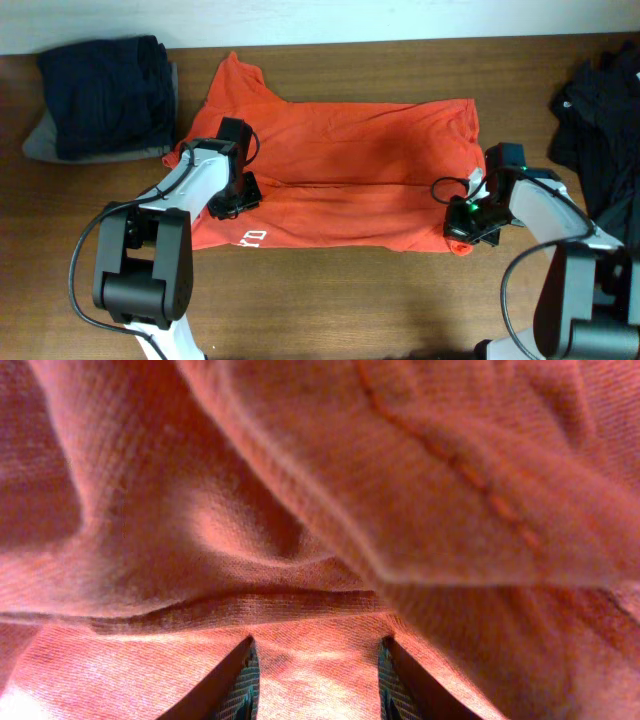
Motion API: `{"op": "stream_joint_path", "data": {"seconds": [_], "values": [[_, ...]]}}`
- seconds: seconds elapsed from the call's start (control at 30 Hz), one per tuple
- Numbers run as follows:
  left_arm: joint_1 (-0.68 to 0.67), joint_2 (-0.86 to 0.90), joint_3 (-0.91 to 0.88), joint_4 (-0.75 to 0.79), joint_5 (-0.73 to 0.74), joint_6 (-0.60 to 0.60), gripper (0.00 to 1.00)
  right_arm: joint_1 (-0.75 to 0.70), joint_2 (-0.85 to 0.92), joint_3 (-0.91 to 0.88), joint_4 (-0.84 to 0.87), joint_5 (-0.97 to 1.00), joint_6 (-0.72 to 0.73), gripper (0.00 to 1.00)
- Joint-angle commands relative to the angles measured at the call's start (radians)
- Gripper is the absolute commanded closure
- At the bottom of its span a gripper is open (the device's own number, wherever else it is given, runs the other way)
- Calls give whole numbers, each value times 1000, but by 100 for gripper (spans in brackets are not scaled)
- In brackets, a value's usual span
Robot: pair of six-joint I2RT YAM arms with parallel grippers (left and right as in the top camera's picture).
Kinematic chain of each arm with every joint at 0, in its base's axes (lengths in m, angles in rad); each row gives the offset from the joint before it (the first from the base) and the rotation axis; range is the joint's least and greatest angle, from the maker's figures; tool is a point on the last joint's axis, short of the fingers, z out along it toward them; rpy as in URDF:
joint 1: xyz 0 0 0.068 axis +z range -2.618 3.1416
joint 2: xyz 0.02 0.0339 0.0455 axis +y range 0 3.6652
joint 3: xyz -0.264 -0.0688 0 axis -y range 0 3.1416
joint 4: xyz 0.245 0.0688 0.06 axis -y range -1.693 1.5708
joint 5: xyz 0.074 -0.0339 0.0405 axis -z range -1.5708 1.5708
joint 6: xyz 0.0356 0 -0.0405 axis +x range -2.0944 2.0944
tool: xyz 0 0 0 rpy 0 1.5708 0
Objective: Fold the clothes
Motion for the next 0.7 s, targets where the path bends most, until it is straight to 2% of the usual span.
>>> {"op": "stream_joint_path", "data": {"seconds": [0.0,0.3,0.53,0.67], "values": [[-2,34,-10,17,4,17,61,6,44,-12,13,-14,0,96],[-2,34,-10,17,3,17,60,6,80,-12,39,11,4,96],[4,34,-10,5,-71,17,60,5,80,-12,13,309,168,96],[25,34,-10,-10,-116,17,60,5,80,-10,-4,397,196,96]]}}
